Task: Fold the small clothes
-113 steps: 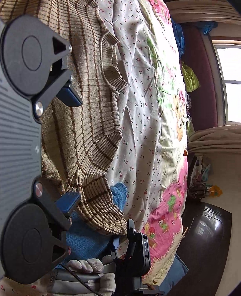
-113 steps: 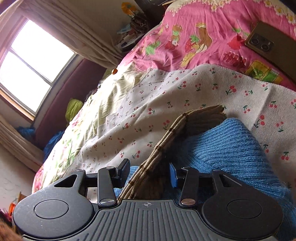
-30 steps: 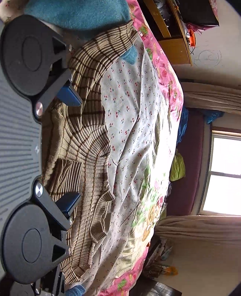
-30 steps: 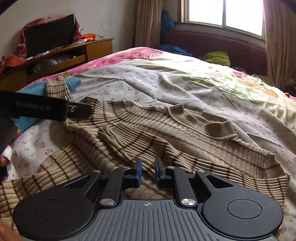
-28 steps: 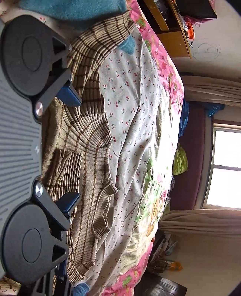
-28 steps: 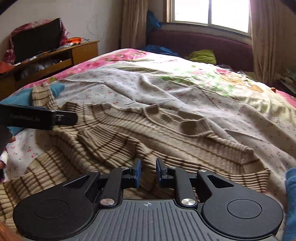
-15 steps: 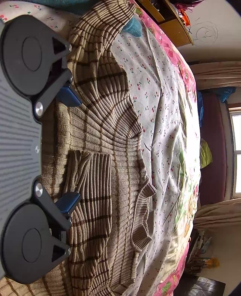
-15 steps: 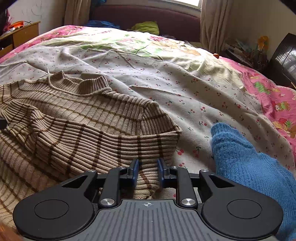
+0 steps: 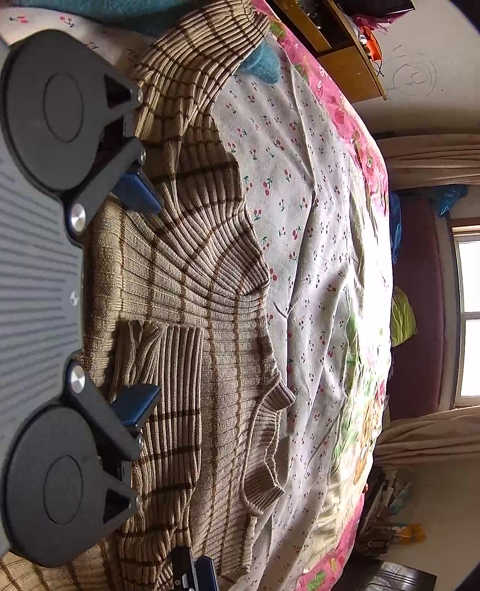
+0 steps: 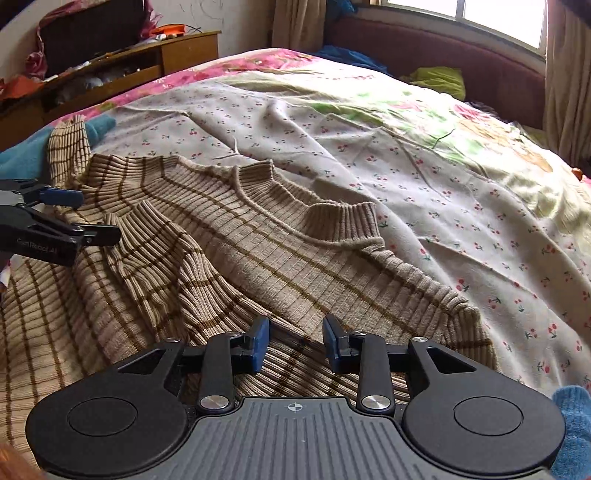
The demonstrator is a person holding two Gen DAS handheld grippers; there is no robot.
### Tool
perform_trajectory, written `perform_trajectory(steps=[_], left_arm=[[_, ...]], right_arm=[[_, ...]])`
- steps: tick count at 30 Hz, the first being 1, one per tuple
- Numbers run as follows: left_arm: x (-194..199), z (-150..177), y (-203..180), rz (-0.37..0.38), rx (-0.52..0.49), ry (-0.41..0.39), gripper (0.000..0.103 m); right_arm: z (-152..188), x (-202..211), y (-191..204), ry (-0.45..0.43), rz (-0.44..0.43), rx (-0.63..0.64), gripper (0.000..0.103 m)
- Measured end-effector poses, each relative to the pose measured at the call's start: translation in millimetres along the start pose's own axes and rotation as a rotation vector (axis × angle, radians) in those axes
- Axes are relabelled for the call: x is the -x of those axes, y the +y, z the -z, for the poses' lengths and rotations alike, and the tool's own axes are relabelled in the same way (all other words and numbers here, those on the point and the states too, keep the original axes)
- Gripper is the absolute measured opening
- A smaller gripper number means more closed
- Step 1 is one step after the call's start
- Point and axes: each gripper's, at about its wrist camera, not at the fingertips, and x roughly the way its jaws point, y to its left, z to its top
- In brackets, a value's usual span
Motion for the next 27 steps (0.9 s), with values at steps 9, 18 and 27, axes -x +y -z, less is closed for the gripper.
perform_trajectory(steps=[9, 18, 27], left_arm=[[-5, 0, -1, 0.031, -0.003, 0.006, 0.103], [-12, 0, -8, 0.009, -0.049, -0.001, 0.103], [-28, -2, -13, -0.064, -0.079, -0.027, 0.103]], right_arm=[[8, -7, -4, 0.067, -0.065, -0.012, 0.034], [-5, -3, 5, 0.006, 0.101, -0.069, 0.009], [-3, -25, -3, 0.004, 0.212, -0.133, 0.015]])
